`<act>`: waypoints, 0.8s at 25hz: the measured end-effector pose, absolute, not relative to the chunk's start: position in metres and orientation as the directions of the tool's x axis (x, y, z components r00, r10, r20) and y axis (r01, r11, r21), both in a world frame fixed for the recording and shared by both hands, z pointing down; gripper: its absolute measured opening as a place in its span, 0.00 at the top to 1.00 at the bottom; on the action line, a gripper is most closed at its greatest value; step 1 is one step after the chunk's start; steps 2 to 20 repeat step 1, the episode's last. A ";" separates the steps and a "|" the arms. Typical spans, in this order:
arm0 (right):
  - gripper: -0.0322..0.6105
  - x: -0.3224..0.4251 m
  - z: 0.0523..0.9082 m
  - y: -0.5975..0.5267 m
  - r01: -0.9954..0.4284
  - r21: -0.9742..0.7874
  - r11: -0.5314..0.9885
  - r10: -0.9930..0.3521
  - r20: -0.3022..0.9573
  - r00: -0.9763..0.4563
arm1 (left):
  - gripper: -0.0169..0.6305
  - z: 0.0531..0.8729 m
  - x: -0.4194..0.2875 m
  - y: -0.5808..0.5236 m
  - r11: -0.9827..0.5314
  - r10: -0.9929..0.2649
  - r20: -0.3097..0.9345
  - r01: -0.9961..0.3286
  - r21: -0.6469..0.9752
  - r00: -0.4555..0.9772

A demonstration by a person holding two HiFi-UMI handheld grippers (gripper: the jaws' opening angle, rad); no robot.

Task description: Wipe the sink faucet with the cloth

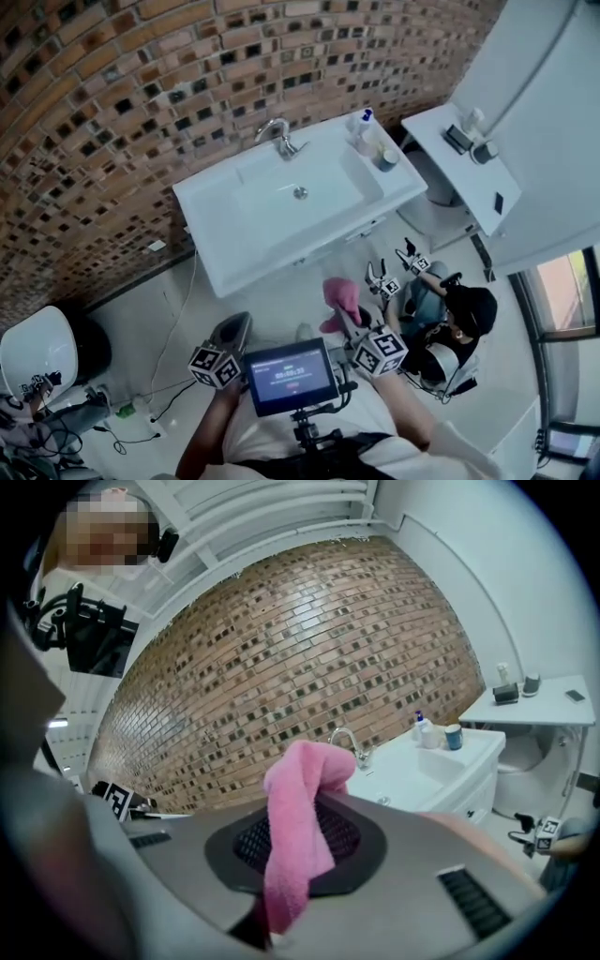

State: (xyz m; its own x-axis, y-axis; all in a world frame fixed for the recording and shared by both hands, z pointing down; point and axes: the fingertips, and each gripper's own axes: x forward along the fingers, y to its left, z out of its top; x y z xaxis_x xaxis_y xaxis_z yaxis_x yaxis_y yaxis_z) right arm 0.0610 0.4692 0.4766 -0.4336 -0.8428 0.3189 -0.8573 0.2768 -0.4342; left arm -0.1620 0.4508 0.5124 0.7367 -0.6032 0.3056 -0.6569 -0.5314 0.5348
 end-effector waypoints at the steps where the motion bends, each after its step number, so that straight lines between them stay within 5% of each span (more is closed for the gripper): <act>1: 0.86 0.069 0.477 0.473 -0.859 -0.424 0.286 -0.840 0.320 -0.438 | 0.98 0.516 -0.151 0.457 -0.527 -0.599 0.312 -0.657 0.538 0.737; 20: 0.86 0.069 0.477 0.473 -0.859 -0.424 0.286 -0.840 0.320 -0.438 | 0.98 0.516 -0.151 0.457 -0.527 -0.599 0.312 -0.657 0.538 0.737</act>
